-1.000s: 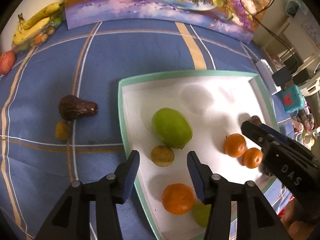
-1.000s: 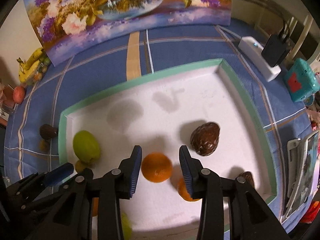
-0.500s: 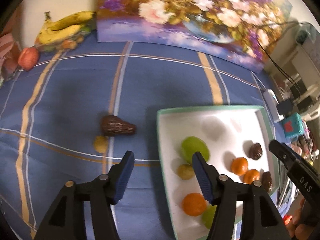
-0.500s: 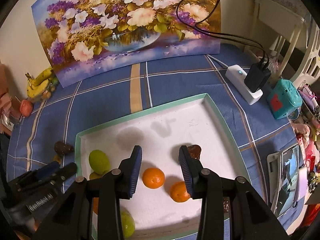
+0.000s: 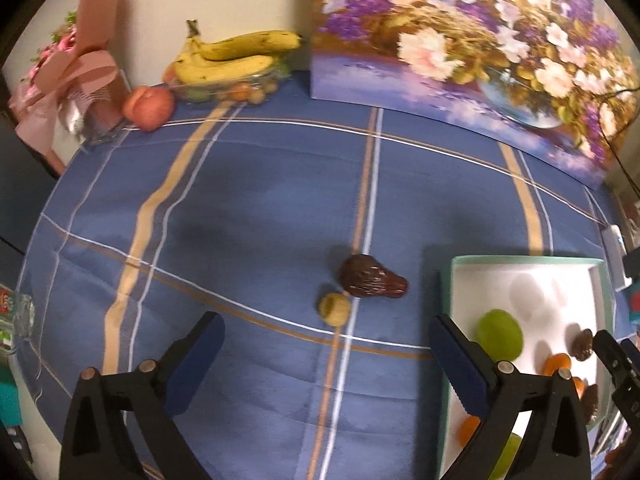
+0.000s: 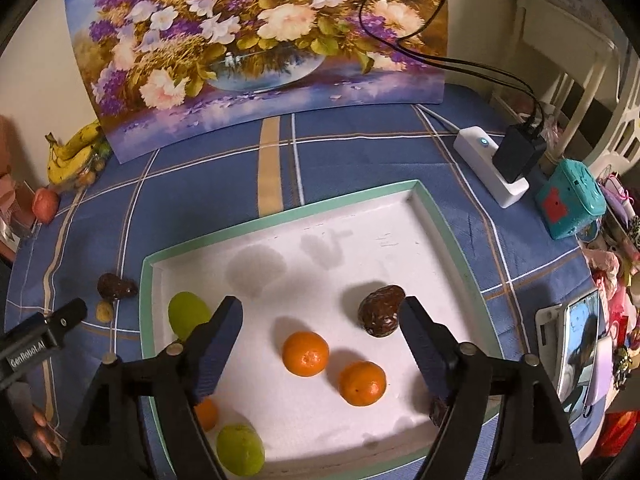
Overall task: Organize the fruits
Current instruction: 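Withdraw both tools from the tray toward the remaining loose fruit, then grasp the brown avocado with the right tool while the left tool grasps a small yellow kiwi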
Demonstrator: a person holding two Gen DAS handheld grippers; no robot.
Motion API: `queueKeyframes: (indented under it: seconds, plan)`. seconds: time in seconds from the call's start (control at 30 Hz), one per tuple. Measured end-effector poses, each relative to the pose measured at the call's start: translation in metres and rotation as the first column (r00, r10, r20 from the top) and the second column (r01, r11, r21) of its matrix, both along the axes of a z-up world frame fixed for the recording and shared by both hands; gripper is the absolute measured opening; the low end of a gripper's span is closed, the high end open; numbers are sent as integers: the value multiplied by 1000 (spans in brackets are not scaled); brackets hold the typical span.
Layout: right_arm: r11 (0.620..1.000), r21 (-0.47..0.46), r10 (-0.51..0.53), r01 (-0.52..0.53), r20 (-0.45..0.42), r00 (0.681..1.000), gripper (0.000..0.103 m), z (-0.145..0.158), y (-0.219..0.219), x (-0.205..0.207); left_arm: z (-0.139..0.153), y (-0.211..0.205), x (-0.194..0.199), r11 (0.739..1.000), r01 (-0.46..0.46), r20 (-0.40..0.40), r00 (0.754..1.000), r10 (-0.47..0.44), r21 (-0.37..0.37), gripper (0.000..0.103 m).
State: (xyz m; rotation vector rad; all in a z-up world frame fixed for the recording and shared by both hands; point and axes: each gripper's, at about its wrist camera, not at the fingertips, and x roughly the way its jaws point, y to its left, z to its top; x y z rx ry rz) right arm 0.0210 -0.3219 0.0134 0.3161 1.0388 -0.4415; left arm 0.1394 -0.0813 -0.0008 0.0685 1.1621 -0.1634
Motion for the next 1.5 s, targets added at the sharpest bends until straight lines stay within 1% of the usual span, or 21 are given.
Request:
queueKeyframes:
  seconds: [0.27,0.4,0.63,0.8,0.97,1.13,1.27,1.37,1.5]
  plan:
    - [999,-5,38,-38,-18,999,82,-14,22,15,2,23,3,999,-33,10,999,33,26,103]
    - [998,6,59,-59,-13,998,82,-17,36,23,4,40,6,997,-70,16,997,70,18,103]
    - [993,-9,118,-119,-14,993,82,-18,66,38,10,69,14,993,-115,29,993,115,-6,103]
    - [989,-12,150,-150,4,989,82,-19,84,50,13,87,23,990,-141,38,989,141,0,103]
    - [984,-2,178,-178,46,983,82,-15,97,62,12,103,32,985,-174,46,984,174,-12,103]
    - [976,24,210,-214,112,971,82,-10,111,75,11,106,38,984,-175,55,983,175,-10,103]
    - [966,75,234,-247,152,960,82,-13,124,86,7,109,46,983,-181,53,982,181,1,103]
    - [956,109,256,-274,150,955,82,-21,135,96,2,110,52,982,-187,39,982,187,3,103]
    - [948,133,276,-290,116,954,82,-35,147,108,-4,111,58,982,-191,28,981,191,8,103]
